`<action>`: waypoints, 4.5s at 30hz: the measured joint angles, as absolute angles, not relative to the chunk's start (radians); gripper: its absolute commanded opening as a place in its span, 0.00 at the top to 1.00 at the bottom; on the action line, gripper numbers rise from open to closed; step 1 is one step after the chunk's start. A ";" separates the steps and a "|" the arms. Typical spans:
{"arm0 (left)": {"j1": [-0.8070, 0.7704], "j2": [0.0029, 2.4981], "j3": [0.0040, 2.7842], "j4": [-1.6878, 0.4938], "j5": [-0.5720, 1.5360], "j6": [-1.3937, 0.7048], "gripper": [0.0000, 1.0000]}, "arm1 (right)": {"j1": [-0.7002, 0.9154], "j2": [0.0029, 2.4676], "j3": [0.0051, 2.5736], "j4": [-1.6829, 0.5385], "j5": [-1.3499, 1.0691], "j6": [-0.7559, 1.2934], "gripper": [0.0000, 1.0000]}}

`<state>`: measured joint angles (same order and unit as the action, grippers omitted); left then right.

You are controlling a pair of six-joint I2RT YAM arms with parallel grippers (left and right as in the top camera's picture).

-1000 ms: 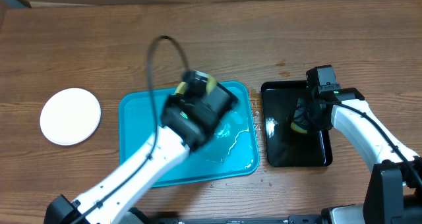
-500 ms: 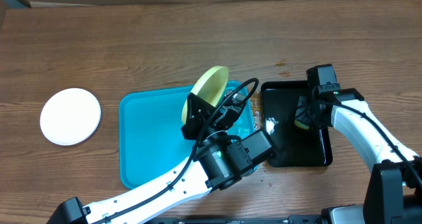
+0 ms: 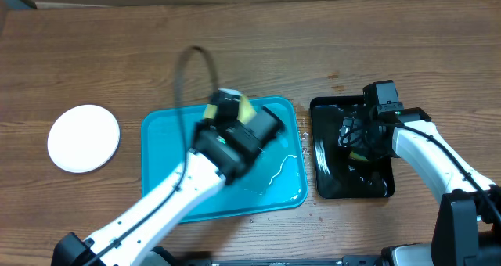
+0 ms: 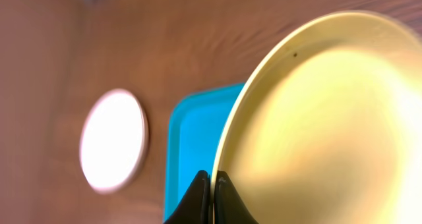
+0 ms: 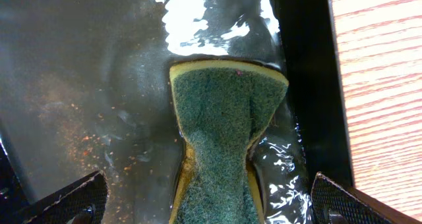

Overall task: Clean dirty plates on tray and stack at the side
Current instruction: 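Lift the yellow plate with the left gripper and carry it left, then lower the yellow plate onto the white plate stack and release, then release the sponge in the black tray and raise the right gripper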

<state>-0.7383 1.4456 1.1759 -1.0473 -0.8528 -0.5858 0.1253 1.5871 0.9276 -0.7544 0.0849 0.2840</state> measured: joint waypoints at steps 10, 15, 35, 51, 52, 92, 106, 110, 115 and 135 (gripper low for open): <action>-0.134 1.446 1.176 -1.021 -0.484 -0.648 0.96 | 0.125 1.587 0.928 -0.754 0.080 0.284 0.00; 0.201 1.446 1.176 -0.949 -0.252 -0.648 0.96 | 0.125 1.587 0.928 -0.754 0.078 0.284 0.00; 0.792 1.545 1.177 -0.755 -0.045 -0.644 0.96 | 0.125 1.587 0.927 -0.754 0.076 0.284 0.00; 0.792 1.614 1.177 -0.737 0.116 -0.568 0.06 | 0.125 1.587 0.927 -0.754 0.077 0.284 0.00; 0.792 1.614 1.177 -0.736 0.177 -0.552 0.10 | 0.125 1.587 0.927 -0.754 0.076 0.283 0.00; 0.097 1.614 1.179 -0.853 0.350 -0.295 0.00 | 0.125 1.587 0.927 -0.754 0.076 0.284 0.00; 0.097 1.614 1.179 -0.853 0.350 -0.295 0.00 | 0.125 1.587 0.927 -0.754 0.076 0.284 0.00; 0.097 1.614 1.179 -0.853 0.350 -0.294 0.00 | 0.125 1.572 0.927 -0.754 0.077 0.284 0.00; 0.097 1.614 1.179 -0.853 0.350 -0.292 0.00 | 0.125 1.440 0.926 -0.755 0.074 0.284 0.00; 0.097 1.614 1.179 -0.853 0.346 -0.291 0.00 | 0.125 0.692 0.926 -0.755 0.074 0.284 0.00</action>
<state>0.0967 1.6142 1.1790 -0.8528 0.3462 -0.2913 0.1249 0.6918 0.9260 -0.7551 0.0742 0.2844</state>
